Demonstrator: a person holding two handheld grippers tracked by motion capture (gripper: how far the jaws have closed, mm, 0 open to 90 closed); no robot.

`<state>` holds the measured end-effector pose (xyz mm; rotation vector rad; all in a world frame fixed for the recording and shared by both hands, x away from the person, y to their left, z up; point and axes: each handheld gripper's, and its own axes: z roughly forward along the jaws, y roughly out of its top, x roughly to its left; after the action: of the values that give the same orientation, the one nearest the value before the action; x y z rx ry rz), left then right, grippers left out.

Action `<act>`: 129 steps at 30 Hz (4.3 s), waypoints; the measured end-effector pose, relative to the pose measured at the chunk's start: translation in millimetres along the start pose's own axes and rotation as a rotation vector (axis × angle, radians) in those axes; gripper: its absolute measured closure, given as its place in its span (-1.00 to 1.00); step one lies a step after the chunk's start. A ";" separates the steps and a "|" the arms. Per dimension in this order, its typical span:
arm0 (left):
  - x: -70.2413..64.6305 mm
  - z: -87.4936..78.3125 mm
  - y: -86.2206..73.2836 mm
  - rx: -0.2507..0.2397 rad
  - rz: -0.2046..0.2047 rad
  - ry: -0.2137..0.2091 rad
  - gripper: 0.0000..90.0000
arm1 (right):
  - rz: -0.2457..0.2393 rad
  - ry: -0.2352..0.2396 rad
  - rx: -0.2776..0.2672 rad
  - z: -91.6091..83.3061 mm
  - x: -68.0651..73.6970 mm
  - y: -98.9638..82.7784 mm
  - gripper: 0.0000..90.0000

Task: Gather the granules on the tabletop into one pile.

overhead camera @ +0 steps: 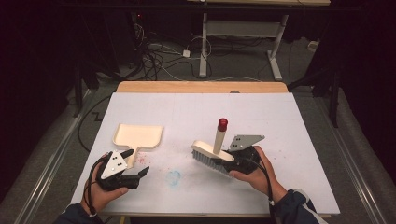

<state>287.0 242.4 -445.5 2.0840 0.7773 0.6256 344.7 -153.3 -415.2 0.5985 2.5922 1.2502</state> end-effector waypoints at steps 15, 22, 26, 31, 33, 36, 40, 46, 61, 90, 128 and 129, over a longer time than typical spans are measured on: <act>-0.5 2.4 -0.1 0.011 0.011 -0.007 -0.55 | -0.238 0.258 0.024 15.2 -8.8 -12.0 0.48; -3.0 5.1 2.0 0.009 0.010 -0.027 -0.55 | -0.255 0.284 0.026 22.7 -41.4 -9.9 0.47; -3.1 7.9 2.1 0.018 0.010 -0.039 -0.55 | -0.259 0.314 0.016 31.4 -53.0 -4.4 0.46; -4.1 8.0 2.0 0.014 0.008 -0.048 -0.55 | -0.262 0.293 0.008 38.8 -59.0 2.8 0.46; -4.0 7.9 1.9 0.013 0.007 -0.051 -0.55 | -0.265 0.278 0.004 38.8 -60.4 4.9 0.47; -4.1 7.9 1.9 0.014 0.007 -0.051 -0.55 | -0.266 0.238 -0.014 36.3 -61.5 6.9 0.49; -4.5 8.1 2.4 0.016 0.013 -0.054 -0.55 | -0.248 0.247 -0.035 33.5 -63.1 6.8 0.49; -4.9 7.5 2.6 0.016 0.015 -0.053 -0.55 | -0.236 0.171 -0.085 12.7 -58.3 11.0 0.49; -5.7 2.5 3.2 0.005 0.031 -0.044 -0.55 | 0.147 -0.402 -0.052 -51.1 -40.4 -28.2 0.49; -8.8 6.9 6.0 0.015 0.043 -0.060 -0.52 | 0.289 -0.647 -0.057 33.2 3.0 -3.4 0.50; -5.1 5.6 6.7 0.005 0.042 -0.043 -0.52 | 0.311 -0.492 -0.181 39.9 17.2 29.7 0.49; -5.0 5.7 6.5 0.006 0.039 -0.043 -0.52 | 0.331 -0.453 -0.195 42.5 20.7 31.9 0.50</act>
<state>289.3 232.8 -444.1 2.1155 0.7165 0.5987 349.5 -96.5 -416.8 1.1518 2.0302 1.2569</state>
